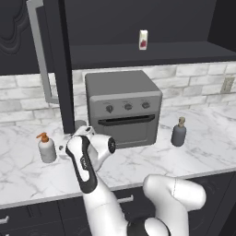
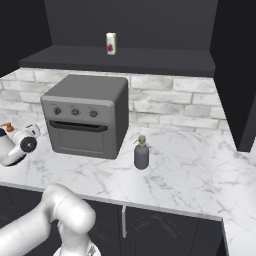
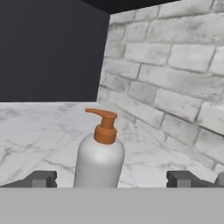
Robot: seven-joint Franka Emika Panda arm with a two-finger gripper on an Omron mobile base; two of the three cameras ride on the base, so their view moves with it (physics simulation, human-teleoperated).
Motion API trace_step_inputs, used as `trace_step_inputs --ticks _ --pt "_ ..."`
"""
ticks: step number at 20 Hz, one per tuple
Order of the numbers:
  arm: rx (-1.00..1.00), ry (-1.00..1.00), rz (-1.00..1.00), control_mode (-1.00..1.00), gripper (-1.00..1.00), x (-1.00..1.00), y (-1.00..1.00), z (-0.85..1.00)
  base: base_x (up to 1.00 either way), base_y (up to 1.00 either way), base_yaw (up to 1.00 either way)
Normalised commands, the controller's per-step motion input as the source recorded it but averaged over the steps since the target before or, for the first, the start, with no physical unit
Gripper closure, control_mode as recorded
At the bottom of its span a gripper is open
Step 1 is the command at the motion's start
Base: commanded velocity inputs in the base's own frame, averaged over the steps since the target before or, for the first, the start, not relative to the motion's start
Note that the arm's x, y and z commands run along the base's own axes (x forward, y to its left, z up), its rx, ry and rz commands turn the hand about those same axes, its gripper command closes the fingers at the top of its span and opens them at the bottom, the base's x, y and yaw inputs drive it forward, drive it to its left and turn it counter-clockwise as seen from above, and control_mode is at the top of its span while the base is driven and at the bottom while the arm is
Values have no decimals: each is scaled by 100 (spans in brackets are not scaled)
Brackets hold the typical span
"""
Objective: Pick the soap dispenser and soap dispenser from the cabinet and place them on the counter.
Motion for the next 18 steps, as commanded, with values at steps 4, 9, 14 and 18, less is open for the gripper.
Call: trace_step_inputs --ticks 4,9,14,18 --pt "8 -5 -9 -100 -100 -67 -38 73 0 0 0" --pt "13 -30 -3 -100 -100 -68 -38 39 0 0 0" --pt "15 -40 0 -100 -100 -67 -31 30 0 0 0" --pt "16 -40 0 -100 -100 -68 -30 33 0 0 0"
